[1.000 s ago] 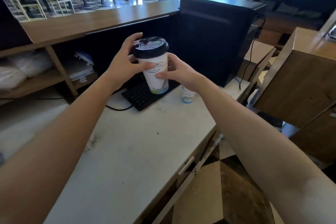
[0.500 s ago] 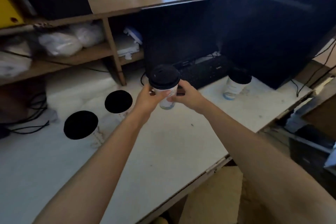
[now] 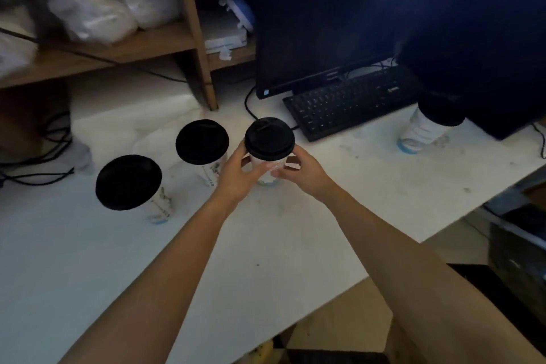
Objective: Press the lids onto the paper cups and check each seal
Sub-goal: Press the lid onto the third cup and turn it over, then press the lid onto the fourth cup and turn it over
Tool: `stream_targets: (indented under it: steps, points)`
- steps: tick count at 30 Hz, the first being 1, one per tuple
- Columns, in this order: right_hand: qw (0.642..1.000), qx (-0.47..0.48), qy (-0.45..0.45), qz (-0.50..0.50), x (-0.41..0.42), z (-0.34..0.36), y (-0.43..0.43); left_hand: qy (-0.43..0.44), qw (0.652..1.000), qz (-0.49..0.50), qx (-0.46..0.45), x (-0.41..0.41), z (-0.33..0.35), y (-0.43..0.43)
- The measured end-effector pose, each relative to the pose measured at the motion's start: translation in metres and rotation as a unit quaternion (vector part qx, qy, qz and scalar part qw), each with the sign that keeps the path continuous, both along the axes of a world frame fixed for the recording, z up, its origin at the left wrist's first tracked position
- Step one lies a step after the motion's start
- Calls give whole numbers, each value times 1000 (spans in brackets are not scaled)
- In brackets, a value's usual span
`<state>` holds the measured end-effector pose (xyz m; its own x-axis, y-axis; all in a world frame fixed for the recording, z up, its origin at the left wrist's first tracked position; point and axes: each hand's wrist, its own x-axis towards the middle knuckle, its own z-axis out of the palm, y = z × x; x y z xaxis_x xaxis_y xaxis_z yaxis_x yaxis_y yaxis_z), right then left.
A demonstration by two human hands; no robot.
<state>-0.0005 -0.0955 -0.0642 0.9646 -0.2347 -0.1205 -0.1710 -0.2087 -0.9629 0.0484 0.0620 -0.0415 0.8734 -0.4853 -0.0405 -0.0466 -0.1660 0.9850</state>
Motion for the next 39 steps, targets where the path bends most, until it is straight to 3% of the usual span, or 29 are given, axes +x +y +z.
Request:
stream_targets:
  steps: [9, 13, 15, 18, 19, 21, 25, 31, 39]
  points:
    - [999, 33, 11, 35, 5, -5, -5, -26, 999, -15, 33, 10, -15, 10]
    - [997, -7, 33, 65, 4, 4, -9, -29, 999, -22, 36, 4, -8, 9]
    - [996, -14, 55, 70, 1, 9, -14, 37, 998, 40, 42, -8, -7, 7]
    - [995, 13, 99, 23, -8, 25, -31, 292, 943, 158, -4, -37, 0, -1]
    - [993, 23, 112, 5, -12, 34, -39, 357, 923, 146, -12, -46, 4, -6]
    - [990, 33, 134, -27, -24, 49, -59, 407, 911, 71, 14, -54, 14, -22]
    - [977, 19, 198, -78, -54, 70, -100, 320, 944, -33, 65, -41, 37, -74]
    - [939, -82, 284, -176, -105, 74, -163, 188, 969, -118, 109, -21, 60, -165]
    - [923, -141, 202, -294, -111, 58, -250, 121, 973, -149, 129, -27, 71, -291]
